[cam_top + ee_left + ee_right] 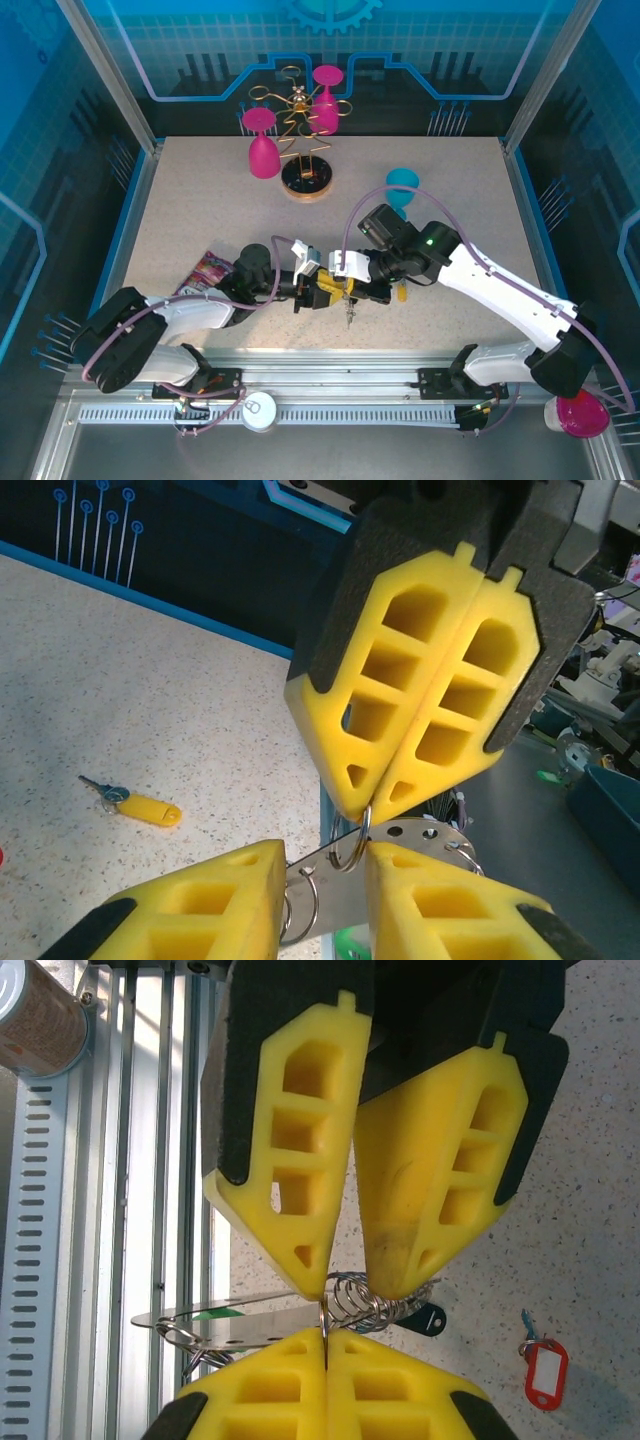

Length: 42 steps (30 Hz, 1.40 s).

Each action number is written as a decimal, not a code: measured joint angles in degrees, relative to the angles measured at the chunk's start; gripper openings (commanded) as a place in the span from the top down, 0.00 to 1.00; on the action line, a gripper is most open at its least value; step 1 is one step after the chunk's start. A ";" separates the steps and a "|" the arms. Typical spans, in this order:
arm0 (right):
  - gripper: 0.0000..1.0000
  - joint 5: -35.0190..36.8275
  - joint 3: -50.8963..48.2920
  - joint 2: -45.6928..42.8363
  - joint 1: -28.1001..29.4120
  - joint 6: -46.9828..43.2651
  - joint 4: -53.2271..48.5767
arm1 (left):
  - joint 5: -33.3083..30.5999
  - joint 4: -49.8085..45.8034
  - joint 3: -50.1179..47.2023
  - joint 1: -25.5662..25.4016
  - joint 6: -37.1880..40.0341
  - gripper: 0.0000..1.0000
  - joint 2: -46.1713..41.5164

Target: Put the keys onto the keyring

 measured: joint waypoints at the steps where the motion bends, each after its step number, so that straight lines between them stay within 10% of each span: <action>1: 1.00 -0.09 0.11 0.09 0.00 0.00 0.11 | 0.13 0.26 0.00 0.00 -0.13 0.75 0.24; 16: 1.00 -0.17 1.27 0.83 0.22 1.14 0.92 | 2.69 2.62 -0.09 0.00 -0.39 0.98 1.07; 26: 1.00 -1.79 1.27 0.98 0.28 2.93 1.36 | 2.62 2.86 -0.31 0.00 -0.31 0.87 0.63; 35: 1.00 -2.38 1.31 1.22 0.26 4.26 1.70 | 2.64 2.78 -0.66 0.00 0.04 1.00 -0.11; 39: 0.69 -2.75 0.92 0.61 -0.20 6.43 3.72 | 1.60 2.86 -1.29 0.17 1.18 1.00 -1.40; 42: 0.67 -3.58 -2.89 -3.67 -2.60 9.57 10.01 | 0.11 3.74 -2.23 0.20 1.84 1.00 -2.78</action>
